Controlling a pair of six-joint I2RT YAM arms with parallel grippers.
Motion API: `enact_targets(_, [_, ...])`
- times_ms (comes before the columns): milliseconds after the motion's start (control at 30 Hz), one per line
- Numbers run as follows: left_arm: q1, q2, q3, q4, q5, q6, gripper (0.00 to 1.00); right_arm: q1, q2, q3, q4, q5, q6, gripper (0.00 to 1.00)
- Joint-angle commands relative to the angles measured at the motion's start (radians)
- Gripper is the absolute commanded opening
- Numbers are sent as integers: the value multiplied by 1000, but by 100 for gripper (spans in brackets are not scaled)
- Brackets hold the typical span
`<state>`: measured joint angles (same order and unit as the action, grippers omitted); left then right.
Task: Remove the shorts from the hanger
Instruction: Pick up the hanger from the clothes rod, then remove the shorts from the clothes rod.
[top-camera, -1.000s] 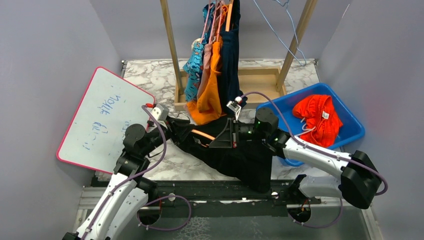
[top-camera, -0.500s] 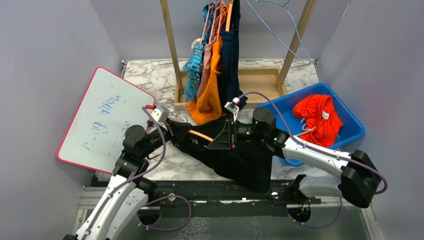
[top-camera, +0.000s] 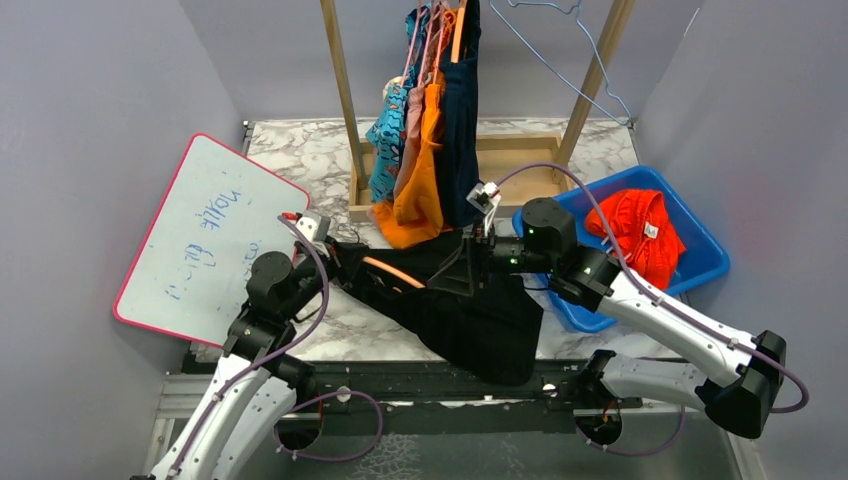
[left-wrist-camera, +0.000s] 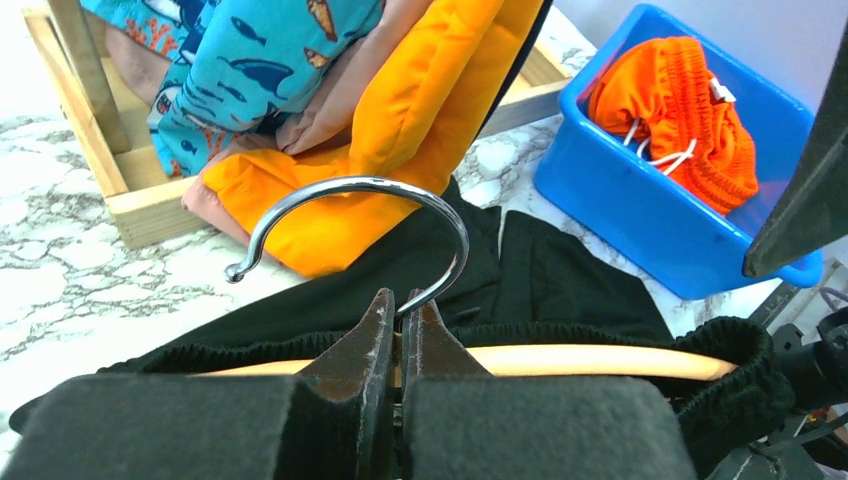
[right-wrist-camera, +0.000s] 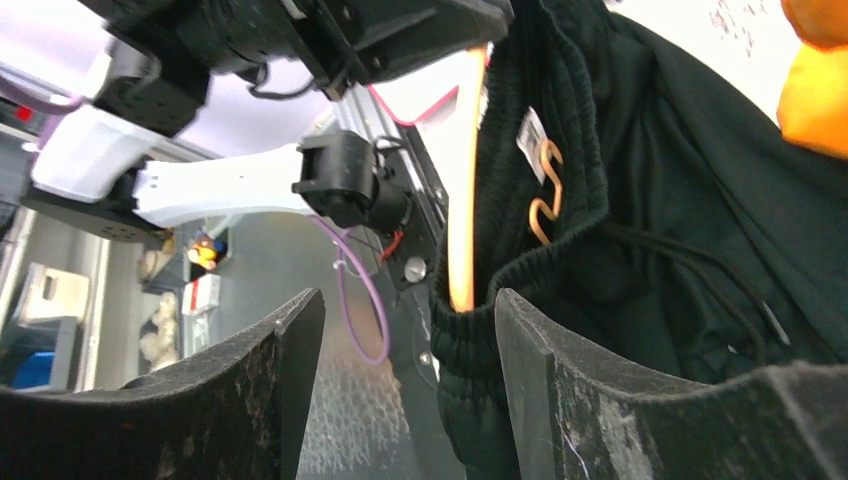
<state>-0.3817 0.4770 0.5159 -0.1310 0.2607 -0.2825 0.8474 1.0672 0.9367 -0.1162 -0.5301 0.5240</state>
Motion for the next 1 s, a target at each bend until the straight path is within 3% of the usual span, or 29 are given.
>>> enact_targets(0, [4,9,55,17,-56,22,0,37,47,50,-208,100,-117,63])
enact_targets(233, [5,13,53,14,-64,22,0,98,137,86,-207,174,-109,42])
enact_targets(433, [6,16,57,0,-86,23,0,101,79,46,-204,264,-104,4])
enact_targets(700, [5,18,73,-60,-232,13,0,101,35,37,-277,223,-154,4])
enact_targets(967, [5,11,89,-113,-376,-9,0,101,-44,7,-337,321,-186,1])
